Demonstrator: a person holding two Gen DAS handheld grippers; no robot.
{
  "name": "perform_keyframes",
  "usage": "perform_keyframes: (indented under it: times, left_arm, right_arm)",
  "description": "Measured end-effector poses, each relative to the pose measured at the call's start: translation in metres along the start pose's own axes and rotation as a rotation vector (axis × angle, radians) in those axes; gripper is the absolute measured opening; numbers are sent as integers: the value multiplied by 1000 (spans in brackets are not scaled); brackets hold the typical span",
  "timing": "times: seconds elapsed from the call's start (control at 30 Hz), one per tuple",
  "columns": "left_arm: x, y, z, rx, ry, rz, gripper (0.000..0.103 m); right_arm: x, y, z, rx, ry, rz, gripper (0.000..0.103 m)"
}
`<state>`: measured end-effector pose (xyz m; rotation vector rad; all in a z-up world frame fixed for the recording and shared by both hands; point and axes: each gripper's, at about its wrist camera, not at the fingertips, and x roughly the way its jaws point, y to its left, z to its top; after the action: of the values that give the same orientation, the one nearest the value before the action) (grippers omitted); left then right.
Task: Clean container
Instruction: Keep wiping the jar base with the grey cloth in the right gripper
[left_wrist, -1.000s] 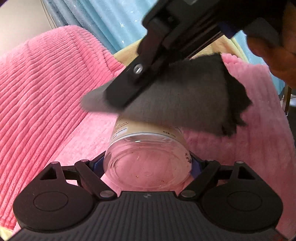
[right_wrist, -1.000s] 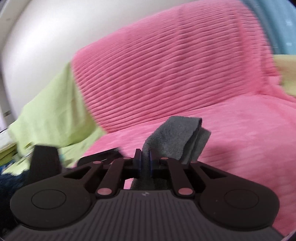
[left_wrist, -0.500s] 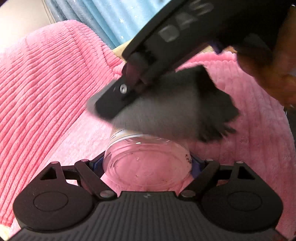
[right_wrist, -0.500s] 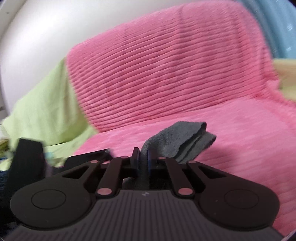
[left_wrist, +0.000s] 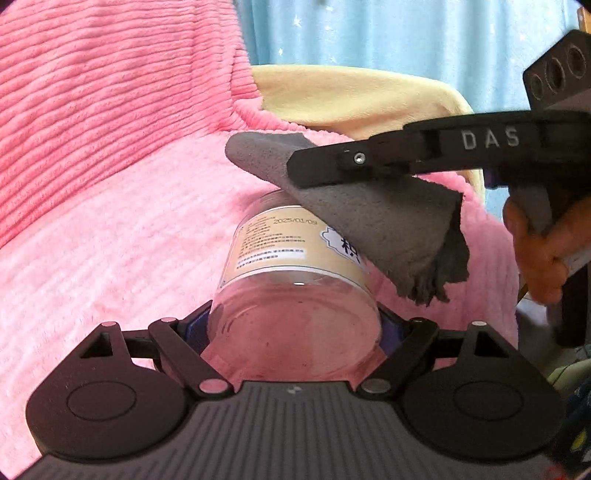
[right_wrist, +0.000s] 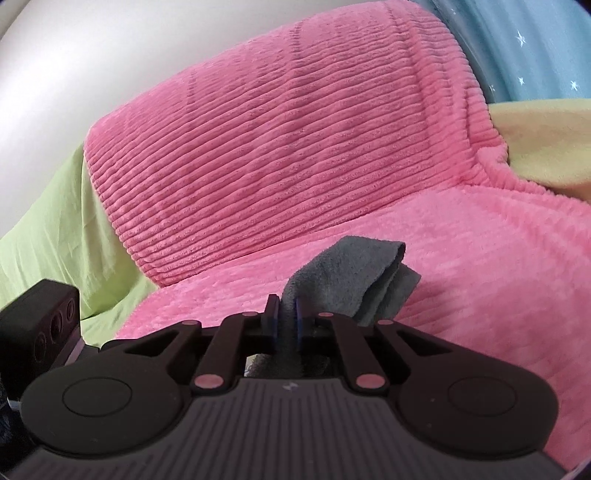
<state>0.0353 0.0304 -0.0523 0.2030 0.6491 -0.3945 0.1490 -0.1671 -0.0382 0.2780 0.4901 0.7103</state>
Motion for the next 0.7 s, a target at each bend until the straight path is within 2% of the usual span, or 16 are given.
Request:
perform_keyframes:
  times: [0.1, 0.17, 0.27, 0.33, 0.43, 0.53, 0.7]
  left_arm:
    - [3, -19, -6, 176, -25, 108, 85]
    - [10, -27, -6, 309, -41, 182, 85]
    - [21, -30, -2, 413, -55, 232, 85]
    - [21, -26, 2, 386, -50, 220, 85]
    - [21, -11, 10, 287, -34, 171, 85]
    - [24, 1, 15, 225, -24, 137, 85]
    - [30, 9, 20, 199, -21, 121, 85]
  right_arm:
    - [-4, 1, 2, 12, 23, 24, 8]
    - [-7, 4, 2, 18, 29, 77, 8]
    - [-6, 18, -2, -21, 51, 169, 8]
    - [-3, 28, -6, -66, 75, 216, 8]
    - [4, 36, -14, -96, 102, 250, 7]
    - [10, 28, -14, -40, 97, 267, 5]
    - [17, 14, -13, 2, 51, 244, 3]
